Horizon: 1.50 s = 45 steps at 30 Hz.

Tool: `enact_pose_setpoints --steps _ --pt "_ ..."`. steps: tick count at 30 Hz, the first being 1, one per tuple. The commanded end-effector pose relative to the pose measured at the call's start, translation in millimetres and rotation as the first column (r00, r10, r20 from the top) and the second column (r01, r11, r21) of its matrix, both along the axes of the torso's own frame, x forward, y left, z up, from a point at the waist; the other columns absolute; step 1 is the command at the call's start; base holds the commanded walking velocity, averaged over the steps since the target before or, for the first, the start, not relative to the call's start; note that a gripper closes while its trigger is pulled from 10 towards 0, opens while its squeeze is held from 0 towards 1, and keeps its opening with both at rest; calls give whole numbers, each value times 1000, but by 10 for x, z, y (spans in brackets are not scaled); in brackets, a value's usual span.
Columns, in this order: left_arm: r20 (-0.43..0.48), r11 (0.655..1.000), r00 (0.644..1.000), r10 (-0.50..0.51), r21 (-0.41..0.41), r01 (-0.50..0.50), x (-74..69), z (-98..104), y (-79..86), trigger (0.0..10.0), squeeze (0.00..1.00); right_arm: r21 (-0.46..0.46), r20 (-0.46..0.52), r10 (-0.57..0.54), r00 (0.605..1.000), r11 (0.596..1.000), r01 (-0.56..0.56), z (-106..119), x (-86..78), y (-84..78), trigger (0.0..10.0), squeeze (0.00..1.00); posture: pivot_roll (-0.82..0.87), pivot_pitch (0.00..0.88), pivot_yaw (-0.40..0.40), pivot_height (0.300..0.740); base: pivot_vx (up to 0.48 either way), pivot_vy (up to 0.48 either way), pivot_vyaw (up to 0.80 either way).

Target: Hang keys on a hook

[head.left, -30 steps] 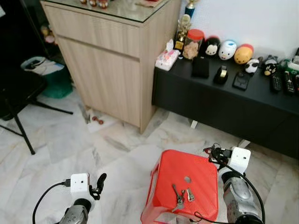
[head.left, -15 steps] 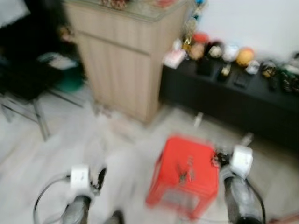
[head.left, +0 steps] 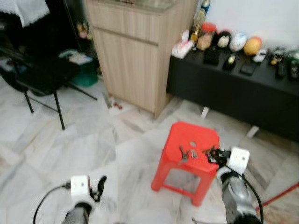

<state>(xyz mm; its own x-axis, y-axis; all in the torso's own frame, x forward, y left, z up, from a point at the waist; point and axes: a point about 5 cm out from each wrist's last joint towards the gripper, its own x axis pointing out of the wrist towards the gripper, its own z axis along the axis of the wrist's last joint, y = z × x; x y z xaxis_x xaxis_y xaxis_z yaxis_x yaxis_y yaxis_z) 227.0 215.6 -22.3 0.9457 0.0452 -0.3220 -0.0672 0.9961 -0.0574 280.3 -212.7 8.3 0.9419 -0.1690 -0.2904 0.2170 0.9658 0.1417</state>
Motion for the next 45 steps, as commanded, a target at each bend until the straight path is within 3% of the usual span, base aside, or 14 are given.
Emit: enact_pose_setpoints --steps 1,11,33,45 --pt "-16 1000 1000 9 -14 -9 -46 -38 5 10000 0 10 14 -1 1000 1000 1 29 32 20 10000 0 -28 71 -68 740 0 0 0" --pt "-26 1000 999 -21 -3 21 -47 -56 -44 10000 0 15 10 -4 1000 1000 4 32 43 15 10000 0 -28 67 -68 740 0 0 0" --pt "-29 1000 999 -28 -6 28 -34 -60 -50 10000 0 23 -3 -12 1000 1000 12 5 26 10 10000 0 -33 34 -66 740 0 -366 0" --pt "-25 1000 1000 -14 -7 14 -21 -49 -33 10000 0 -3 10 30 1000 1000 -30 34 19 -34 10000 0 -37 50 -70 740 0 0 0"
